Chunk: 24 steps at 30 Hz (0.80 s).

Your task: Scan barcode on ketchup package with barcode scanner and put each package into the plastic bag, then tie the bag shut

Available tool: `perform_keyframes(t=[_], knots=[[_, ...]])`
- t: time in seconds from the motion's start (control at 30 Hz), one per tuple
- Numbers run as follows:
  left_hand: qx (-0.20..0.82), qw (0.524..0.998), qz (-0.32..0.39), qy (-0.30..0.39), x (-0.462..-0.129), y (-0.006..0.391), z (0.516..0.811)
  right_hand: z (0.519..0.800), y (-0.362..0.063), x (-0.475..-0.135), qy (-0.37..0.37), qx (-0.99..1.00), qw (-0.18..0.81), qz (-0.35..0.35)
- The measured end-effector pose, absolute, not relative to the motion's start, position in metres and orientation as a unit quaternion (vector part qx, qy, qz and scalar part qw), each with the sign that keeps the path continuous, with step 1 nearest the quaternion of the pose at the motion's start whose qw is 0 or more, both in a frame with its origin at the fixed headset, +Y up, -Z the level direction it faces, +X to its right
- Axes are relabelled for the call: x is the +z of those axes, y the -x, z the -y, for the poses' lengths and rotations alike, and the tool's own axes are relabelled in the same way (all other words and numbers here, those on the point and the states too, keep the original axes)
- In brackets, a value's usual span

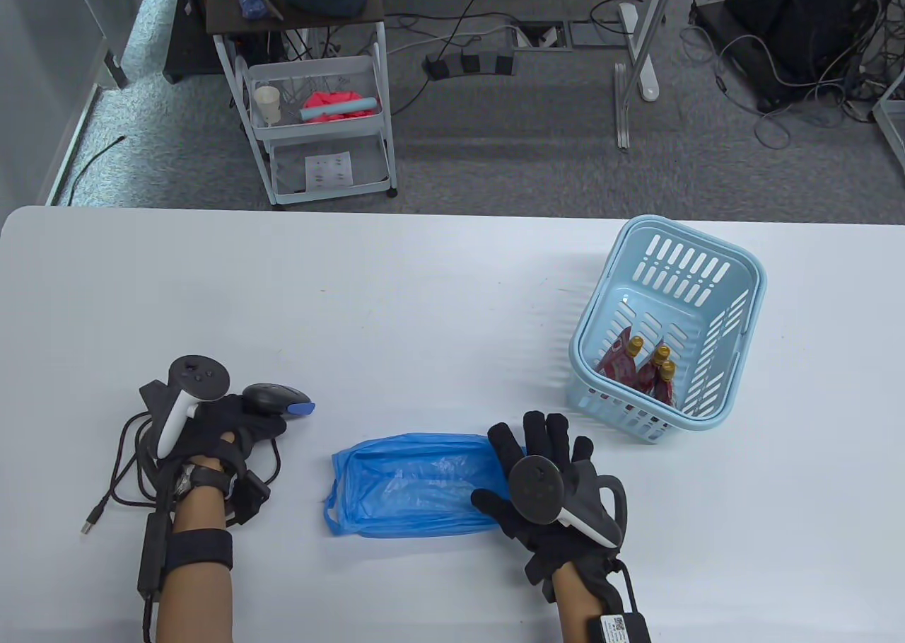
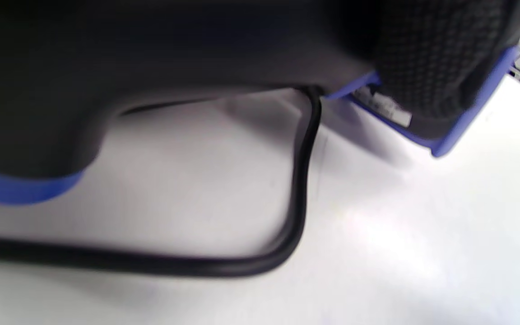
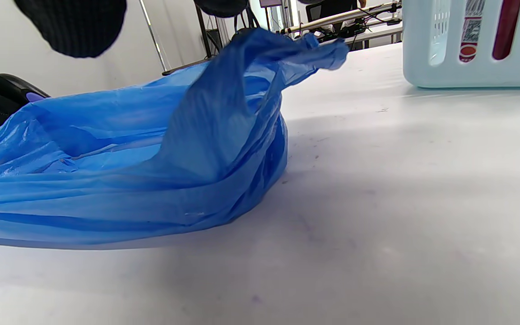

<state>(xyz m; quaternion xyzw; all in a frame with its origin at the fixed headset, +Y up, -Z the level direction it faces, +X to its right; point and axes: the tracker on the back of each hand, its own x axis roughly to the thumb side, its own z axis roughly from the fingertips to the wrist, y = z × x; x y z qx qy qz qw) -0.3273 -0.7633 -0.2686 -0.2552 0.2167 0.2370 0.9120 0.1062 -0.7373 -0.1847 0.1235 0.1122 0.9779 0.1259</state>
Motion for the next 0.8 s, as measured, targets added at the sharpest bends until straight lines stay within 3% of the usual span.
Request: perform_keyframes(t=[0.2, 0.8], knots=[[0.26, 0.91, -0.194, 0.257, -0.267, 0.325, 0.763, 0.737, -0.106, -0.184, -0.123, 0.978, 0.124, -0.112], [0.376, 0.92, -0.01, 0.113, -0.249, 0.297, 0.713, 0.737, -0.105, -0.184, -0.118, 0.98, 0.112, -0.111]])
